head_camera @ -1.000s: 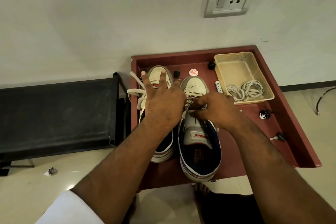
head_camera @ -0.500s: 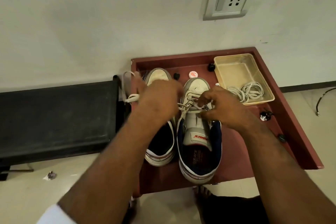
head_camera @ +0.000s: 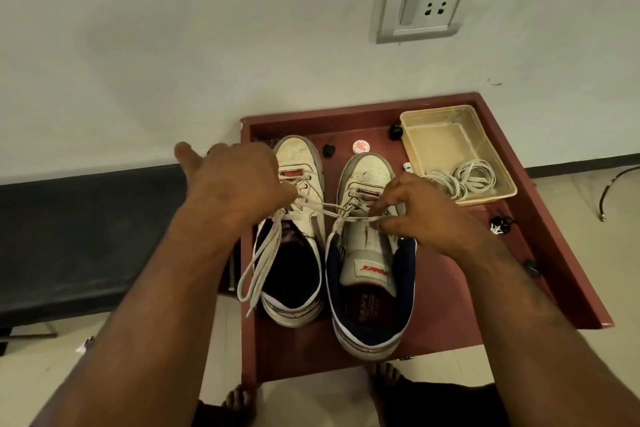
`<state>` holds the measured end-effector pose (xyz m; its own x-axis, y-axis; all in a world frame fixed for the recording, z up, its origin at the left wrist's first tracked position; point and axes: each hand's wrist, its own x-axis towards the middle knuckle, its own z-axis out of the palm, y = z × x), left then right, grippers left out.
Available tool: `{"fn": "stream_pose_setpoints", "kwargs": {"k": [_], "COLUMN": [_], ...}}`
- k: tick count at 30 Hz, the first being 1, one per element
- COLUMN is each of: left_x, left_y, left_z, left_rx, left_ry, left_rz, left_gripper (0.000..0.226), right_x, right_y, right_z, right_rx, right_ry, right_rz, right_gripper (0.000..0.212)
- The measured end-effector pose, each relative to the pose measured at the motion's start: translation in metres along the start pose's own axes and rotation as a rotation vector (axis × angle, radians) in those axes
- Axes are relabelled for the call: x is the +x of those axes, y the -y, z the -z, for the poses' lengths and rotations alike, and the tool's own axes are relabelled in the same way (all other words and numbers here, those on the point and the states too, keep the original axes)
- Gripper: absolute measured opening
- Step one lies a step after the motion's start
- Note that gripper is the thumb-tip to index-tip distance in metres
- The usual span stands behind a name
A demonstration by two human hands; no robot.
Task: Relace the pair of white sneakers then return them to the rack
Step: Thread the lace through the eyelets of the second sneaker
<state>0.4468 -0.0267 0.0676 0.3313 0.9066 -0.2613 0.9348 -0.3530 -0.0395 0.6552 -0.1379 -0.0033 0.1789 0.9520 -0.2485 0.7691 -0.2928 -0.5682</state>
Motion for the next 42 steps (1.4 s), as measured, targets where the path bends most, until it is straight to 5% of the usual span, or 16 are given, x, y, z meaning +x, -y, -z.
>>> {"fn": "stream_pose_setpoints", "kwargs": {"k": [7,11,15,19,23,31,35,38,42], "left_x": [-0.002,0.006,0.004,0.003,0.001,-0.001,0.000,0.001,0.003], "left_y": [-0.050,-0.047,-0.051,-0.053,-0.052,-0.045,-0.040,-0.042,-0.046], "left_z": [-0.040,-0.049,-0.049,-0.050,-0.042,-0.026,-0.033,-0.043,-0.039], "left_rx": [-0.268,-0.365,-0.330,-0.299,-0.300,-0.092,0.017,0.094,-0.219], "left_ry": [0.164,0.173,0.157,0.131,0.120,0.075,0.231,0.205,0.080], "left_rz": [-0.464,-0.462,-0.435,-0.362,-0.289,-0.214,-0.181,-0.212,-0.203], "left_gripper": [0.042,0.017,0.010,0.020,0.024,0.010,0.029,0.051,0.066], "right_x": [0.004,0.003,0.003,0.000,0.000,0.001,0.002,0.001,0.000], "right_y": [-0.003,0.001,0.006,0.005,0.004,0.002,0.002,0.002,0.004], "right_z": [-0.006,-0.004,-0.004,0.000,0.001,0.000,-0.002,0.000,-0.003], "right_rx": [-0.006,0.054,0.099,0.014,-0.033,0.139,0.194,0.228,0.232], "right_ry": [-0.012,0.006,0.030,0.014,-0.026,-0.057,-0.033,-0.019,-0.027], "right_rz": [0.029,0.035,0.039,0.016,0.019,-0.069,-0.066,-0.059,-0.036], "right_gripper": [0.021,0.015,0.045,0.015,0.025,0.013,0.010,0.009,0.005]}}
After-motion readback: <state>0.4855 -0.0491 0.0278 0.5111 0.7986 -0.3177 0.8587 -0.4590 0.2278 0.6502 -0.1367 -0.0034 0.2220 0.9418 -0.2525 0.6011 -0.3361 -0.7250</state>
